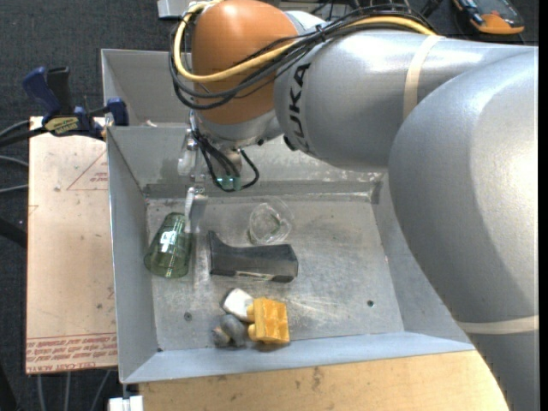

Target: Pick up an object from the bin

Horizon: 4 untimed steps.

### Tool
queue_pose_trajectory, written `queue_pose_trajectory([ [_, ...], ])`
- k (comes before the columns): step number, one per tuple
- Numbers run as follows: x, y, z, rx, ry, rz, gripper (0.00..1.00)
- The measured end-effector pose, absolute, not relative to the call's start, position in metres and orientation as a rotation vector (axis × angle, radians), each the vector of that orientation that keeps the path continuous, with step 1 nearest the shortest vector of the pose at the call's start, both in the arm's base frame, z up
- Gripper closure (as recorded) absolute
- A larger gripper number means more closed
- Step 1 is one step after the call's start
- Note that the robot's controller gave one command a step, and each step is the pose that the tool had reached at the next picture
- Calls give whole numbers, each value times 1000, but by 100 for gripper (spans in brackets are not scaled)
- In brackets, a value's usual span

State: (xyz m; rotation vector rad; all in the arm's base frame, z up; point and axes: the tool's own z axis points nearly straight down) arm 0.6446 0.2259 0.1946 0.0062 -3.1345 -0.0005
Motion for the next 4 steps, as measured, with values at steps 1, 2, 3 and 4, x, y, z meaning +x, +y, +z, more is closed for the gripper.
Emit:
queue_pose_trajectory([
  [1,647,225,200,1,-3143,-3,0],
  [2,625,211,191,117,-3146,-6,0],
  [3,601,170,139,233,-3139,-4,0],
  [4,612,149,110,367,-3112,0,0],
])
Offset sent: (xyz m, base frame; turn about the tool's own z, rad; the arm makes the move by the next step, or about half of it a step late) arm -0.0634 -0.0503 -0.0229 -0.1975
